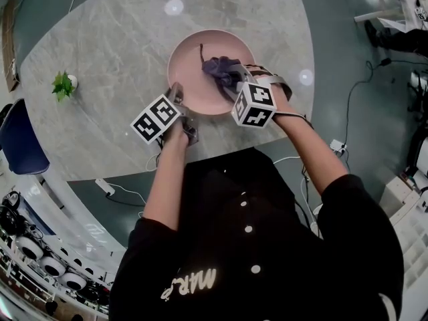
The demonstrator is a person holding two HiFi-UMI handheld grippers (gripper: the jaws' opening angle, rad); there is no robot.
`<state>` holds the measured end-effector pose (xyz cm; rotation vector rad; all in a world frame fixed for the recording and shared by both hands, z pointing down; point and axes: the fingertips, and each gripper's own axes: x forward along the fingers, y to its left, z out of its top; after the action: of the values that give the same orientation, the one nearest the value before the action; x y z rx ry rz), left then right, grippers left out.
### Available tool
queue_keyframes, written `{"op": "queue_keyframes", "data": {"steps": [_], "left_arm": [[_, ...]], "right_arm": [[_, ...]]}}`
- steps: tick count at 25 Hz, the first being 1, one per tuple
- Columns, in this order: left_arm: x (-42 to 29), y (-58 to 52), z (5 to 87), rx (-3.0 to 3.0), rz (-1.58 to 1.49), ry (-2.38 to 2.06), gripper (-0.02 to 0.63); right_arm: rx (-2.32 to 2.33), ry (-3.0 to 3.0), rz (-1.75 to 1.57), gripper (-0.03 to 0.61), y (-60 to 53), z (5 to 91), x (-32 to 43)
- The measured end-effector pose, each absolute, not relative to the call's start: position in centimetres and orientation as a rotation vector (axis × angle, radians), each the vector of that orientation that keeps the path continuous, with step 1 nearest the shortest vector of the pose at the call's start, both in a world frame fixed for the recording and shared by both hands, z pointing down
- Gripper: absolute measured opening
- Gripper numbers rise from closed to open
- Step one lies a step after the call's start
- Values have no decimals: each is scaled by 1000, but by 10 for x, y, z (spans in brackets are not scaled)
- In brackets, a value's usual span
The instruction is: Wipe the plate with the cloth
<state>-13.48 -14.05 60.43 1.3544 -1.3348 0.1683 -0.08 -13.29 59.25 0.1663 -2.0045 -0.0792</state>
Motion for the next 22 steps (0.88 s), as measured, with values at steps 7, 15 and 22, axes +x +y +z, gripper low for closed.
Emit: {"op": "queue_keyframes", "data": {"steps": [7,15,22], "left_arm": [[-135,-141,604,1371,185,-1343,40],[-135,-140,603,1366,180,-1344,40],[-134,-140,604,1357,164,-1343,38]], "right_arm": [[152,-1928,-103,141,-133,594,19],[142,-1862,-149,141,-132,596,30],[182,-1877,-127,141,-133,596,30]]}}
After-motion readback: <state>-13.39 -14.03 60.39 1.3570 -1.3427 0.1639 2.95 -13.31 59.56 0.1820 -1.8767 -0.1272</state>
